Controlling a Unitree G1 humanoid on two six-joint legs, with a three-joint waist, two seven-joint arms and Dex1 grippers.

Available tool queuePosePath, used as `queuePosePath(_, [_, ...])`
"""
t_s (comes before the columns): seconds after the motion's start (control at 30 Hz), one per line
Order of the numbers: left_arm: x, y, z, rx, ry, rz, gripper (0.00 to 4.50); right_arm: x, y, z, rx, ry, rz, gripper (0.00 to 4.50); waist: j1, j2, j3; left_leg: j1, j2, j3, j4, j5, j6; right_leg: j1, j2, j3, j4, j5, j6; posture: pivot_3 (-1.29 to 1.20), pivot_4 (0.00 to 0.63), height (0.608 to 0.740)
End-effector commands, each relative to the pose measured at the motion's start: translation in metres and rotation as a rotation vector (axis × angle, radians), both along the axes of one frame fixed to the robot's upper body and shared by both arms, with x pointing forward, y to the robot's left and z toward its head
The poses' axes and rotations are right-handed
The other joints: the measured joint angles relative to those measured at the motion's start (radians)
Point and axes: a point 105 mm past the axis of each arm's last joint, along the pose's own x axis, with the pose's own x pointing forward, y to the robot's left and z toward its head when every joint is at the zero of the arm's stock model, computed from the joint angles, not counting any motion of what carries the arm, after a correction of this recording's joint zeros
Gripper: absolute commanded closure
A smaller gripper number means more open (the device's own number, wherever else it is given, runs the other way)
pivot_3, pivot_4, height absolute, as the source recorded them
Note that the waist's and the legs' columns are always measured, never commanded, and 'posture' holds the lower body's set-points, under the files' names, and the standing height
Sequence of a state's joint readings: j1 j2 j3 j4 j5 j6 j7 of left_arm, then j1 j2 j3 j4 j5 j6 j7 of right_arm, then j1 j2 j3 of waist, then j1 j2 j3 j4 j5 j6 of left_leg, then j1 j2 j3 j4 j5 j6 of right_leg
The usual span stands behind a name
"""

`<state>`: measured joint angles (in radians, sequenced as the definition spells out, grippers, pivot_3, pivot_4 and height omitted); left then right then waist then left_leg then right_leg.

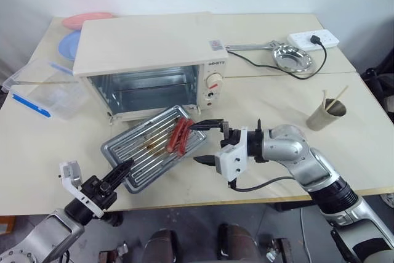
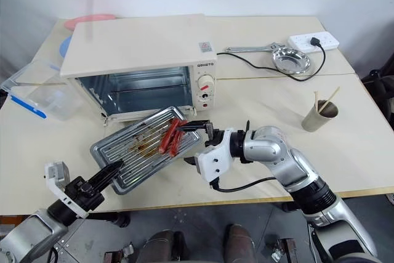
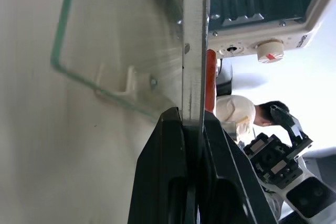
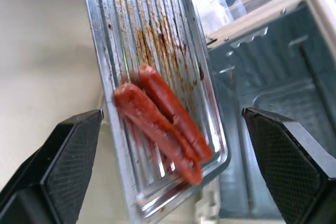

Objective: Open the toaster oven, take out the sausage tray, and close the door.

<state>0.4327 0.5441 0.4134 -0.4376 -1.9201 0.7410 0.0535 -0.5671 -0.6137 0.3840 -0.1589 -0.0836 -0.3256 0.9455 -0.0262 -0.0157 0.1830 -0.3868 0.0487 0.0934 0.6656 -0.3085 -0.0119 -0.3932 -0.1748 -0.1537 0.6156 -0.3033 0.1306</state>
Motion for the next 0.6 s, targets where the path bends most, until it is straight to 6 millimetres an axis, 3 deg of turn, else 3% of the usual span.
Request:
queuePosePath(0.03, [-0.004, -0.001, 0.018, -0.043, -0.077, 0.019, 4.5, -0.01, -0.007, 0.011, 0.03, 0.06, 0.049, 0.07, 0.0, 0.0, 0.0, 0.0, 0.0, 0.0, 0.0, 0.0, 0.0, 0.0, 0.0, 0.0, 0.0, 0.0, 0.0, 0.0, 0.15, 0.74])
queuePosePath(0.13, [-0.008, -0.003, 0.015, -0.054, -0.063, 0.016, 4.5, -0.011, -0.013, 0.007, 0.004, 0.117, 0.053, 0.07, 0.0, 0.0, 0.0, 0.0, 0.0, 0.0, 0.0, 0.0, 0.0, 0.0, 0.0, 0.0, -0.001, 0.0, 0.0, 0.0, 0.15, 0.74])
queuePosePath(0.27, [-0.013, -0.007, 0.017, -0.1, -0.088, 0.076, 4.5, -0.001, -0.042, -0.008, -0.043, 0.311, 0.025, 0.07, 0.001, 0.0, 0.0, 0.0, 0.0, 0.0, 0.0, -0.001, 0.001, 0.002, 0.0, 0.0, -0.003, 0.0, 0.0, 0.0, 0.15, 0.74])
queuePosePath(0.37, [-0.021, -0.008, 0.02, -0.121, -0.098, 0.131, 4.5, 0.004, -0.054, -0.013, -0.046, 0.325, 0.047, 0.61, 0.0, 0.0, 0.0, 0.0, 0.0, 0.002, 0.001, -0.001, 0.002, 0.003, 0.0, -0.001, -0.006, 0.001, 0.0, 0.0, 0.15, 0.74])
queuePosePath(0.6, [-0.038, -0.014, 0.019, -0.155, -0.086, 0.217, 4.5, 0.022, -0.071, -0.033, -0.073, 0.378, -0.009, 2.94, 0.0, 0.001, 0.0, 0.0, 0.0, 0.003, 0.001, -0.001, 0.002, 0.003, 0.001, 0.0, -0.009, 0.001, -0.001, 0.0, 0.15, 0.74])
